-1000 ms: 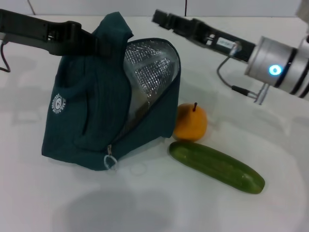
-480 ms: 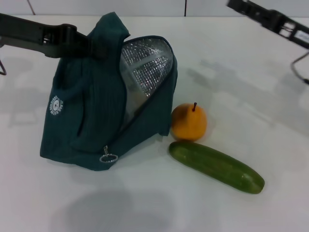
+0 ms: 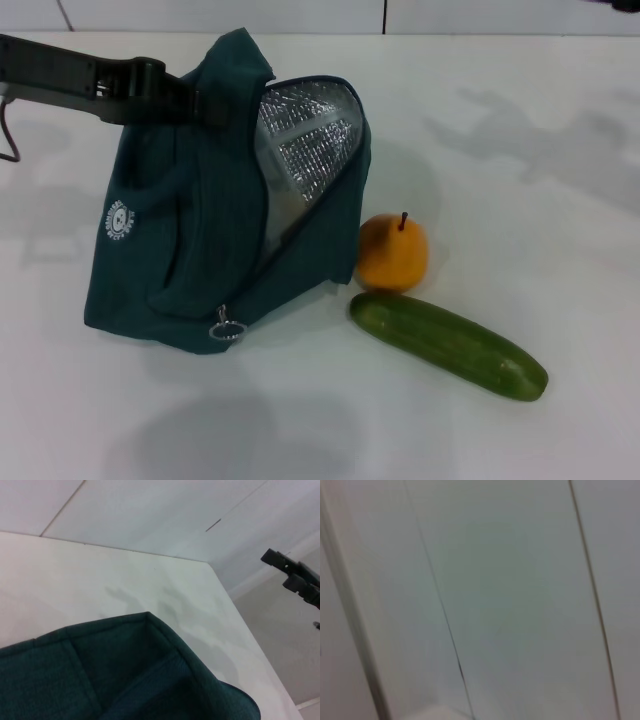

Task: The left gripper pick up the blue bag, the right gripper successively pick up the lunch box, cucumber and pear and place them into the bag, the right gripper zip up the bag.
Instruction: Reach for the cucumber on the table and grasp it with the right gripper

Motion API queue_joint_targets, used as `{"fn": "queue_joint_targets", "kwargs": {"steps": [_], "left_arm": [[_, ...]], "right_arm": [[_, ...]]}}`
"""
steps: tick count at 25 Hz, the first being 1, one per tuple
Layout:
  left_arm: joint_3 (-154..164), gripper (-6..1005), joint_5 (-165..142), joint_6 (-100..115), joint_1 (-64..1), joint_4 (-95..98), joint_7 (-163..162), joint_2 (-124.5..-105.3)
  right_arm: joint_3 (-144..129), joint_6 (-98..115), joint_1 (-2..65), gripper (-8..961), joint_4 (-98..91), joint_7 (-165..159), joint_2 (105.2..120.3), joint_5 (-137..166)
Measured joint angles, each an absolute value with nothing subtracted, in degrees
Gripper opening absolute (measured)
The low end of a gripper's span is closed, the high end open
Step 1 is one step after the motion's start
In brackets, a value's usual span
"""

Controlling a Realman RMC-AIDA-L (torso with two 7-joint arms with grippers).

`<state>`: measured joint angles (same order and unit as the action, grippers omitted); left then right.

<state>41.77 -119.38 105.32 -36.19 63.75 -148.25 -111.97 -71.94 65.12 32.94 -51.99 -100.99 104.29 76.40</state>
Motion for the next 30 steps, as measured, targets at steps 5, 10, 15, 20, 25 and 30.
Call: {"fn": "queue_joint_targets", "kwargs": {"steps": [5,10,15,20,25,30], "left_arm": [[41.75,43,-119.39,105.26,-36.27,63.70,-148.23,-111.98],[41.83,43,-119.58,105.20,-36.48,63.65,-148.08,-111.97],[41.91,43,-119.63,105.22,-36.48,63.78,-148.02,-111.99],[41.93,43,-119.71,105.26,-36.52,63.83,-148.02,-112.02],[41.99,43,-119.83,105.29,-36.85,63.87,-147.96,-112.06],[42.01,43,-119.88,105.25,-37.17,63.60,-147.58,-112.06]], "right_arm": [[-65.74,71.50,33.90,768,-64.08,-114.88,107.49,99.79],[-65.10,86.52,36.15,769,-72.39,-130.24,107.65,116.28],[-60.42,103.84,39.21,771,-76.79,-138.98,108.33,125.45],[-57.72,111.30,41.20,772,-74.59,-139.61,109.37,128.27],[-60.18,110.34,42.92,773,-70.86,-139.14,110.52,130.48],[-67.77,106.20,44.28,775,-69.84,-138.96,111.49,130.90]]}}
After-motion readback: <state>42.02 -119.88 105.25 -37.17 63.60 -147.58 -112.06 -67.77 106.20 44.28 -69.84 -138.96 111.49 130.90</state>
